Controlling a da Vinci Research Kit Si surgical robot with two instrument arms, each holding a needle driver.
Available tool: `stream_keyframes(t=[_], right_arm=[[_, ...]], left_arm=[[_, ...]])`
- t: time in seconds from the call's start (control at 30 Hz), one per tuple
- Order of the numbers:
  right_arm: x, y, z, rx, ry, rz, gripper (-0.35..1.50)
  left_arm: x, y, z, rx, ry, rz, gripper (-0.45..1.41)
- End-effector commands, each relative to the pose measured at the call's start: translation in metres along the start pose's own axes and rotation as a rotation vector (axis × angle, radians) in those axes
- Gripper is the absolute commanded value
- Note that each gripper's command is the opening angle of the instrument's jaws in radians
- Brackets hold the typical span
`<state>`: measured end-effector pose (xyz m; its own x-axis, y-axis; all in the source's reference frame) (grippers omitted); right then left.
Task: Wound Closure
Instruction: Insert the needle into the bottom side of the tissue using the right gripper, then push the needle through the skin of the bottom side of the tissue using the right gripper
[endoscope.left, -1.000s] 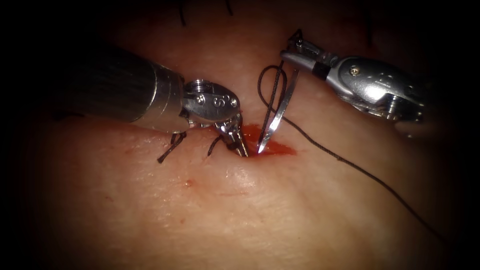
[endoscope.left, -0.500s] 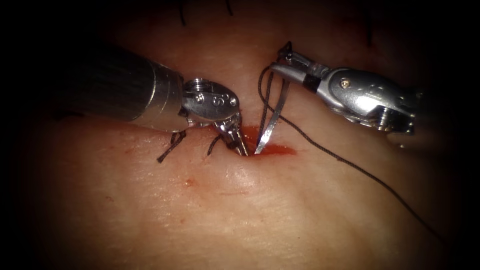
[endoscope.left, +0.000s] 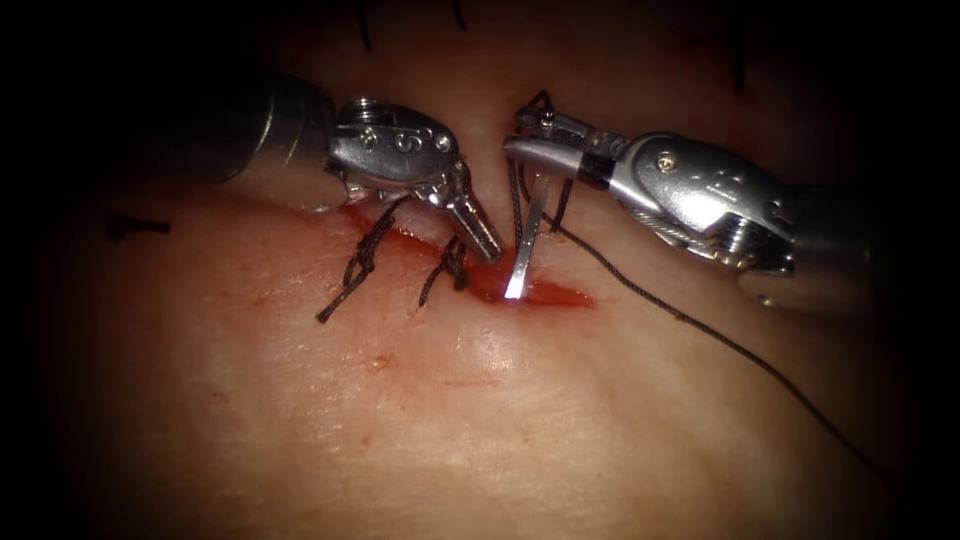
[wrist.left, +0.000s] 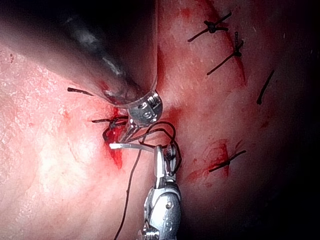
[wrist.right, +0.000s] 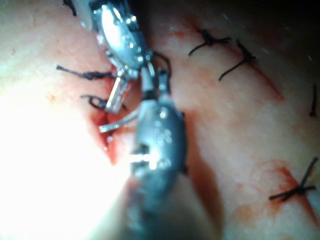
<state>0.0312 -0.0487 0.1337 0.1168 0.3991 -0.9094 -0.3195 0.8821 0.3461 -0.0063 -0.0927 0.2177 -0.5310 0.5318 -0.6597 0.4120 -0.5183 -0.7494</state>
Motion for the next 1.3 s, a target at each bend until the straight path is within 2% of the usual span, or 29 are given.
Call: stream_keyframes(t=[0.03, 0.2, 0.47, 0.57, 0.73, 0.97, 1.3], right_arm=[[-0.0004, 0.0000, 0.0009, 0.014, 0.003, 0.006, -0.35], [-0.0005, -0.0001, 0.0011, 0.056, 0.007, 0.045, -0.35], [-0.0012, 0.0000, 0.0008, 0.047, -0.001, 0.134, -0.35], [-0.0020, 0.0001, 0.0009, 0.052, -0.004, 0.234, -0.35], [-0.0028, 0.0001, 0.0007, 0.059, -0.008, 0.403, -0.35], [-0.0031, 0.0005, 0.0007, 0.067, -0.014, 0.549, -0.35], [-0.0034, 0.0012, 0.0007, 0.070, -0.012, 0.589, -0.35]], left_arm=[[-0.0002, -0.0001, 0.0008, 0.008, -0.004, 0.004, -0.20], [0.0004, 0.0024, 0.0020, 0.049, 0.000, 0.021, -0.21], [0.0008, 0.0085, 0.0048, 0.097, -0.025, 0.032, -0.21], [0.0009, 0.0118, 0.0061, 0.115, -0.041, 0.048, -0.21], [0.0004, 0.0153, 0.0074, 0.132, -0.070, 0.055, -0.23], [-0.0010, 0.0169, 0.0083, 0.145, -0.090, 0.063, -0.23], [-0.0077, 0.0135, 0.0116, 0.169, -0.128, 0.044, -0.23]])
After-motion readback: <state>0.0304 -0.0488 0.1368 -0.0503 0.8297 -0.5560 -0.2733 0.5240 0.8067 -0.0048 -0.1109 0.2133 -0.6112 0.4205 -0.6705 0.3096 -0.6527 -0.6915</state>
